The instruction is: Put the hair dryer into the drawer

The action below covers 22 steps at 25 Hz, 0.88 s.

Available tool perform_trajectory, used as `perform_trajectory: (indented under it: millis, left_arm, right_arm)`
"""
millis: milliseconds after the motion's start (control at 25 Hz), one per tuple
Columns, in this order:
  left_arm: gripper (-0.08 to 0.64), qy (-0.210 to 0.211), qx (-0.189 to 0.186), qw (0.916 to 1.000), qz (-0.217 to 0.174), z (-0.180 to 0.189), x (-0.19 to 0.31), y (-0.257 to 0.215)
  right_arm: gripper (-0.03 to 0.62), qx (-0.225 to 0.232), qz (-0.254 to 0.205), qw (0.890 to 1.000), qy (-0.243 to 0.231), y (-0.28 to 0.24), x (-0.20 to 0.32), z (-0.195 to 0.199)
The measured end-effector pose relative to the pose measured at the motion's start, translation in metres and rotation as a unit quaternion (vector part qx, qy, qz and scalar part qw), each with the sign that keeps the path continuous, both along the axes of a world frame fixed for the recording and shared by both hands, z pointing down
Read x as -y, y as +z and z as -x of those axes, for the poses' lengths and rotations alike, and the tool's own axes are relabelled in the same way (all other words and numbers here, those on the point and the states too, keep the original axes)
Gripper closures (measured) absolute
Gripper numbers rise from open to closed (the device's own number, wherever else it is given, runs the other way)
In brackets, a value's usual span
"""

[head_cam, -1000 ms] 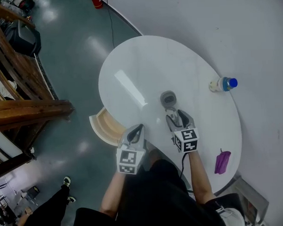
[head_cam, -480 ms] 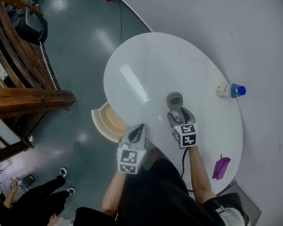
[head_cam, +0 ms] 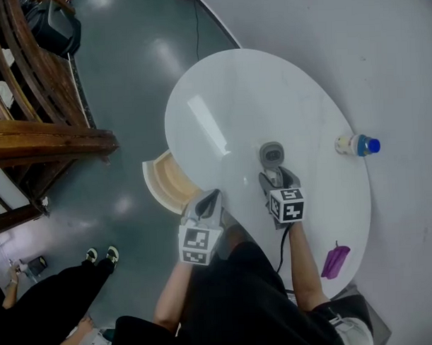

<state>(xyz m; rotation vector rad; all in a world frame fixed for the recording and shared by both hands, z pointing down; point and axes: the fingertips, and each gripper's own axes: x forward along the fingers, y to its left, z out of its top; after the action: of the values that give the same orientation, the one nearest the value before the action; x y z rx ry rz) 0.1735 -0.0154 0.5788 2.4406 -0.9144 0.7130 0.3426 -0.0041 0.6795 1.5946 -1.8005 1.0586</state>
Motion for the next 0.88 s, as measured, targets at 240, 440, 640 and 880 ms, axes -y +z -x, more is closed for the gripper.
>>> perform_trajectory:
  millis: [240,440,640,880]
  left_arm:
    - [0.552,-0.011,0.001,0.9999,-0.006,0.008,-0.004,-0.007]
    - [0.552,-0.022,-0.002,0.9997,-0.012,0.018,-0.007,-0.012]
    - [0.552,-0.03,-0.005,0.9993,-0.021,0.028,-0.006,-0.02]
    - [0.552,-0.044,-0.005,0.9986,-0.029,0.05,-0.007,-0.027]
  right_arm:
    - [0.356,0.003,-0.002,1.0,-0.008,-0.003,0.001,0.0]
    - [0.365,0.004,-0.006,1.0,-0.016,-0.004,0.001,0.003]
    - [0.369,0.013,-0.013,1.0,-0.015,-0.011,0.001,0.009]
    - [0.37,0.022,-0.04,0.998,-0.033,-0.041,0.008,0.034]
